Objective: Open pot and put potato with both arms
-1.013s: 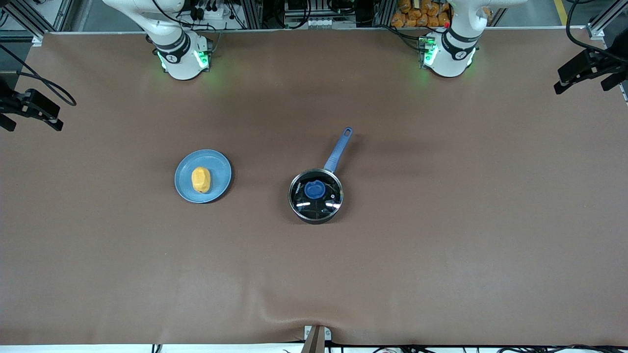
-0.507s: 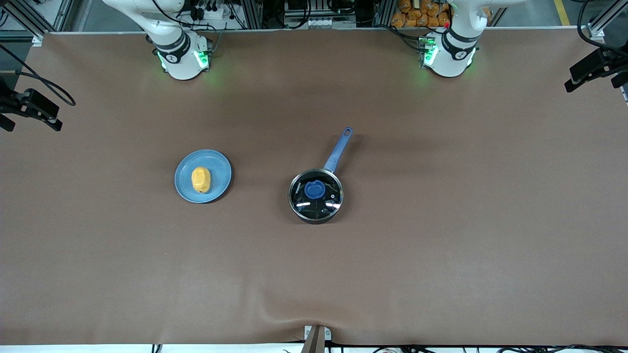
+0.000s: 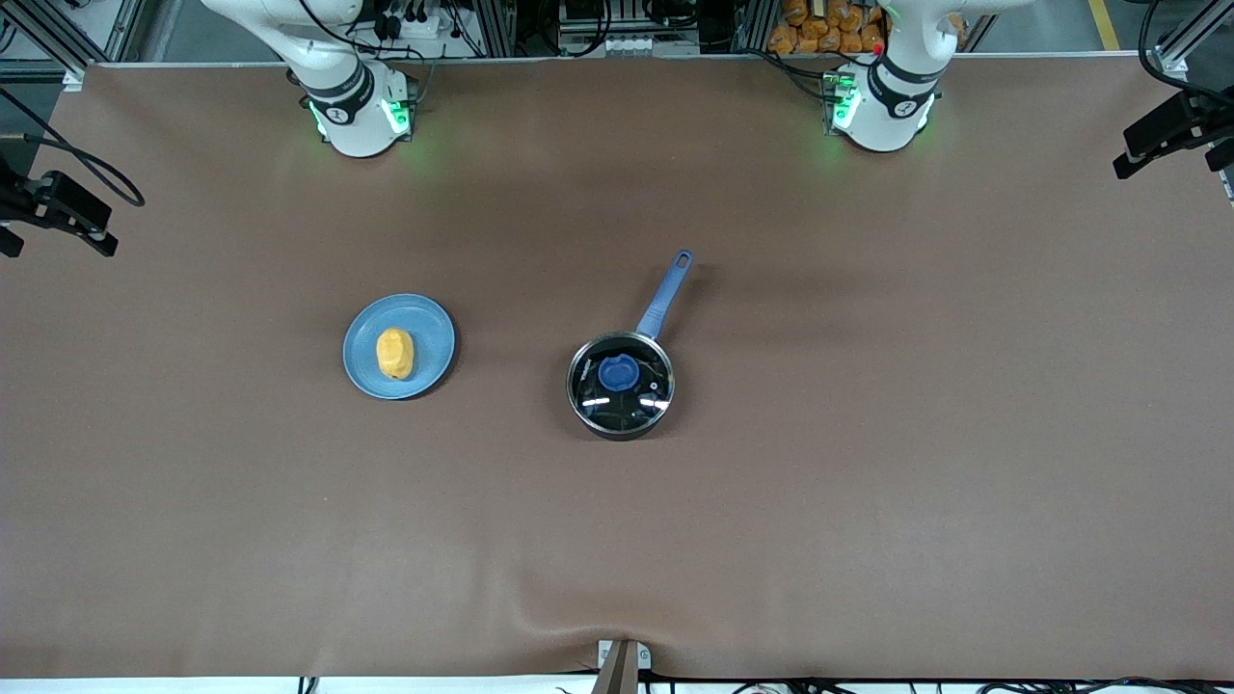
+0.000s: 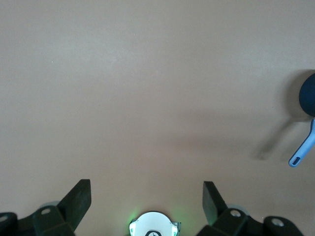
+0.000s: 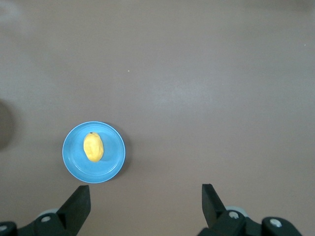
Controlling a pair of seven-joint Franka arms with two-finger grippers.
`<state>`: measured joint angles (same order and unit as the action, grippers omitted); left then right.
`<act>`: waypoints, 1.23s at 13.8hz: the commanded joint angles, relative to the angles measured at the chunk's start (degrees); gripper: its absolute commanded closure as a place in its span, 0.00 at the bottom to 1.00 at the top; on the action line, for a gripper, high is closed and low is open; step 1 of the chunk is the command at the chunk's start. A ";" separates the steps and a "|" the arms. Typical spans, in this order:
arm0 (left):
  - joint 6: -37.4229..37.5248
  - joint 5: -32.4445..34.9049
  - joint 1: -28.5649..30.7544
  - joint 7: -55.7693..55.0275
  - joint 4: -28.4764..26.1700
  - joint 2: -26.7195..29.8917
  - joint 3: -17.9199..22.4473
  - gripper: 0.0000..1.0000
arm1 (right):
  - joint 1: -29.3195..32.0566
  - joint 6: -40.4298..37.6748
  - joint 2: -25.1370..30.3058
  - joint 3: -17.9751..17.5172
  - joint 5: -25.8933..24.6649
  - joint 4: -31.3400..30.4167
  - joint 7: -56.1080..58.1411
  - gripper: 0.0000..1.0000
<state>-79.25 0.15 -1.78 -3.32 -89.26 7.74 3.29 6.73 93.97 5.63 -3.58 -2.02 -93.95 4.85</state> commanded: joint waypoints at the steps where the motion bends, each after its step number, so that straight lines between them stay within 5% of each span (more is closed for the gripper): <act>1: 1.29 -1.12 0.38 1.21 1.46 -0.01 -0.13 0.00 | 0.39 -0.90 -0.71 -0.38 0.71 1.49 0.69 0.00; 17: -0.03 -5.16 -0.24 3.23 1.90 -0.80 -0.48 0.00 | -6.46 1.38 -0.54 -1.87 0.71 -2.80 0.07 0.00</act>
<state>-79.44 -4.70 -2.22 -1.06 -88.51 7.44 2.87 0.33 93.93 5.18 -5.10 -1.75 -94.95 4.99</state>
